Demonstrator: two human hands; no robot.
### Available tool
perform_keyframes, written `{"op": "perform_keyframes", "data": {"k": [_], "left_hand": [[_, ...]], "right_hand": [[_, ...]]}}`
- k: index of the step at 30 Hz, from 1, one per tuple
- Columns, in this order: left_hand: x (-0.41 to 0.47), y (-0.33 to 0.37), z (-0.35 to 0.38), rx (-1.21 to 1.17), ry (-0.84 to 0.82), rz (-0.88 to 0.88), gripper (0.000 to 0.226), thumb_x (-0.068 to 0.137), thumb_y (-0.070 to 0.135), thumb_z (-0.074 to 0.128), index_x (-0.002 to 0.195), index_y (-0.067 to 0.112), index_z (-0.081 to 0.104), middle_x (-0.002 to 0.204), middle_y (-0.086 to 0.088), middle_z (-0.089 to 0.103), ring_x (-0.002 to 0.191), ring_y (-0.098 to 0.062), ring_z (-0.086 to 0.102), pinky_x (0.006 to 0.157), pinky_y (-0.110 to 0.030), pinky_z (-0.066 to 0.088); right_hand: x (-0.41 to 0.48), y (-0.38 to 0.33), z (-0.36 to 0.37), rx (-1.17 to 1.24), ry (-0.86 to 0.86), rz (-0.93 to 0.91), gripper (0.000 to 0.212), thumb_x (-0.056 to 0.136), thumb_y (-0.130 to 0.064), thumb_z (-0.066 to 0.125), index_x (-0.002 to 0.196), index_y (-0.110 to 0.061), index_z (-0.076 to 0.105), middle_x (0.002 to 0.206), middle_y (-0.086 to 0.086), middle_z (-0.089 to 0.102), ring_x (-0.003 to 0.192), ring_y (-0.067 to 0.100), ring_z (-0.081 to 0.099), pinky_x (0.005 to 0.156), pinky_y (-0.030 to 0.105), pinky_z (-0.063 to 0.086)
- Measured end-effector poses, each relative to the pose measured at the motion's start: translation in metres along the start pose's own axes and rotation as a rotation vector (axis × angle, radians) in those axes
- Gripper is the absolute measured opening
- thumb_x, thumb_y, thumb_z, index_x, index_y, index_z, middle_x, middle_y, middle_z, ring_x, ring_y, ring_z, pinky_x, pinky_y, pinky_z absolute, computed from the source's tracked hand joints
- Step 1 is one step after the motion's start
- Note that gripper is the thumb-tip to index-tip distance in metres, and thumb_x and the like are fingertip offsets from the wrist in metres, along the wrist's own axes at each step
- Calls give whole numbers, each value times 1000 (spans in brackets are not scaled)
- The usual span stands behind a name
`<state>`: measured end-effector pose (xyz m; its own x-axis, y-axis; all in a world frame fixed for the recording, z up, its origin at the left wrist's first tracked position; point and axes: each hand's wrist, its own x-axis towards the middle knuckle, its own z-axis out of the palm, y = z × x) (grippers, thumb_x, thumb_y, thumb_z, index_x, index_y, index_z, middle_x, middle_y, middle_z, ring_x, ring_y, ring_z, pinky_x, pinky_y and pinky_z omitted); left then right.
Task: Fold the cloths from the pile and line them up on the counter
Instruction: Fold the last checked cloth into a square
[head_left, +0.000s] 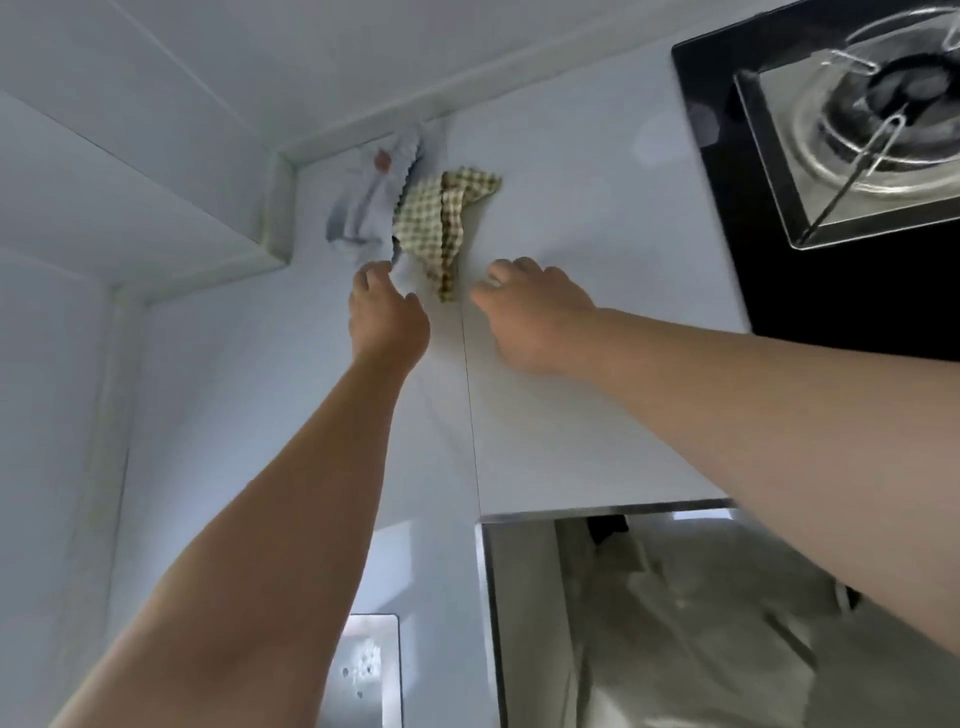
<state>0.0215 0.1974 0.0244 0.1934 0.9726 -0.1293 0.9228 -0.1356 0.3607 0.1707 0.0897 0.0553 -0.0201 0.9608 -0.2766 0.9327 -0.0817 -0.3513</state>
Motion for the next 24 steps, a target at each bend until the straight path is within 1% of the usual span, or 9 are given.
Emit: {"op": "perform_keyframes", "data": {"k": [3, 6, 8, 10, 13, 16, 19, 21, 24], "left_hand": [[31, -14, 12, 43, -53, 41, 57, 98, 17, 46, 152, 11, 28, 162, -7, 21, 147, -27, 27, 117, -46, 29], [43, -26, 27, 131, -82, 101, 62, 99, 26, 39, 156, 13, 19, 165, -3, 13, 152, -21, 15, 119, -45, 23], [42, -31, 34, 182, -49, 121, 60, 100, 27, 37, 156, 12, 20, 165, -4, 18, 151, -22, 16, 119, -43, 19], [32, -33, 38, 201, -4, 126, 56, 101, 24, 37, 154, 11, 26, 161, -8, 27, 147, -27, 27, 117, -44, 22], [-2, -31, 44, 213, 36, 111, 51, 99, 21, 39, 149, 10, 35, 152, -11, 40, 139, -29, 38, 110, -45, 31], [-67, -30, 53, 197, 72, 85, 49, 100, 22, 40, 148, 11, 39, 151, -9, 43, 140, -28, 38, 111, -45, 32], [-124, -31, 66, 166, 129, 50, 48, 98, 22, 43, 145, 12, 46, 149, -8, 47, 140, -28, 39, 112, -44, 32], [-155, -28, 76, 170, 192, 67, 45, 95, 21, 48, 139, 11, 54, 142, -10, 55, 133, -32, 47, 107, -43, 37], [-189, -23, 92, 181, 309, 173, 39, 90, 21, 50, 124, 11, 65, 120, -12, 68, 113, -37, 58, 93, -44, 45]], "right_hand": [[33, -13, 9, -69, 30, -24, 64, 86, -6, 51, 146, -19, 33, 147, 13, 30, 132, 33, 31, 99, 43, 37], [59, -16, 24, -150, 28, -68, 73, 89, -7, 50, 154, -21, 20, 160, 11, 13, 145, 31, 16, 110, 46, 29], [71, -13, 36, -218, 5, -91, 75, 92, -10, 51, 157, -20, 15, 164, 7, 7, 149, 29, 9, 113, 46, 25], [75, -8, 47, -273, -2, -97, 67, 94, -13, 49, 155, -17, 22, 162, 9, 13, 148, 29, 13, 113, 47, 25], [58, -7, 56, -270, 50, -84, 56, 95, -15, 46, 149, -12, 34, 155, 10, 28, 142, 30, 25, 110, 46, 28], [13, -5, 67, -301, 140, -123, 46, 95, -14, 45, 141, -10, 44, 143, 10, 42, 133, 31, 37, 105, 43, 31], [-31, 3, 75, -333, 177, -165, 40, 96, -12, 42, 135, -8, 51, 135, 12, 48, 126, 33, 43, 101, 42, 32], [-55, 11, 81, -388, 196, -222, 36, 94, -11, 47, 129, -8, 56, 131, 12, 51, 121, 33, 46, 97, 41, 34], [-79, 30, 93, -428, 282, -316, 29, 95, -10, 48, 120, -8, 62, 124, 12, 56, 115, 32, 50, 93, 40, 35]]}}
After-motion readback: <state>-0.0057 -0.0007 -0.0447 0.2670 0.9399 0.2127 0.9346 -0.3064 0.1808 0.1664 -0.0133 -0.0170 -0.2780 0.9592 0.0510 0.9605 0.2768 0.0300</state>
